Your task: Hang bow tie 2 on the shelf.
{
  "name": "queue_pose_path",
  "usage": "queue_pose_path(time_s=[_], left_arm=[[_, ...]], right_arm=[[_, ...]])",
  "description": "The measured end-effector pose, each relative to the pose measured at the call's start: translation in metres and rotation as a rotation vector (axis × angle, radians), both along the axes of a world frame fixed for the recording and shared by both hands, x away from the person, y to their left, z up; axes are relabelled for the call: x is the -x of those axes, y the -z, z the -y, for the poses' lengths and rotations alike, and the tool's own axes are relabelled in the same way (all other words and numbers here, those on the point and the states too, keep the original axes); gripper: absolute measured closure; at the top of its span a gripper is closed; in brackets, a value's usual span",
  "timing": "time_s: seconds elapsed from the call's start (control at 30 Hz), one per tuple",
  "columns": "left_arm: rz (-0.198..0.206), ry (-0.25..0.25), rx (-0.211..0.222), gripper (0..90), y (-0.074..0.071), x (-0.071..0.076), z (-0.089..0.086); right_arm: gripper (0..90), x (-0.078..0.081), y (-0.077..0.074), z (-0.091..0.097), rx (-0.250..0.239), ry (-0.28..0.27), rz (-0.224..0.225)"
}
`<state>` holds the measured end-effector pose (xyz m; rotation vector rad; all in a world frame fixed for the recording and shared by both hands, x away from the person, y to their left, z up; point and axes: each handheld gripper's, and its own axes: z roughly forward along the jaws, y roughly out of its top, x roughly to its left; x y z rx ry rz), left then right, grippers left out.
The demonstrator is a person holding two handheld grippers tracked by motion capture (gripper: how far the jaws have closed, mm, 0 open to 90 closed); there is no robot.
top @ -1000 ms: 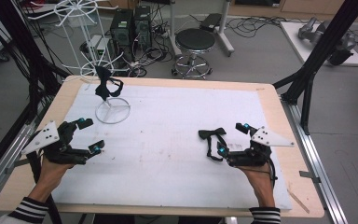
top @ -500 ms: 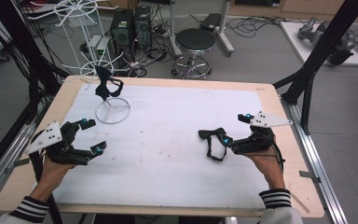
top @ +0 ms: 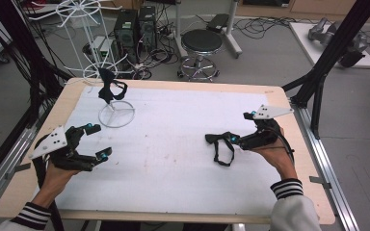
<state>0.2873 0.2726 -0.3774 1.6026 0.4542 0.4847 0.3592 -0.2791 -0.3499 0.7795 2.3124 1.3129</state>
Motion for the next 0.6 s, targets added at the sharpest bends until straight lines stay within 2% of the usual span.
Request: queue_pose_path(time_s=[0.13,0.47,0.6], left_arm=[[-0.001,0.005,-0.011,13.4,0.0,0.0,0.001],[-0.007,0.004,-0.01,13.4,0.001,-0.002,-0.001],[-0.011,0.016,-0.007,13.4,0.002,-0.002,-0.001]], right_arm=[[1.2,-0.008,0.002,-0.002,0.072,-0.011,-0.017],[2.4,-0.03,0.002,-0.006,0.171,-0.074,-0.07],[3.7,-0.037,0.003,-0.006,0.191,-0.096,-0.088]])
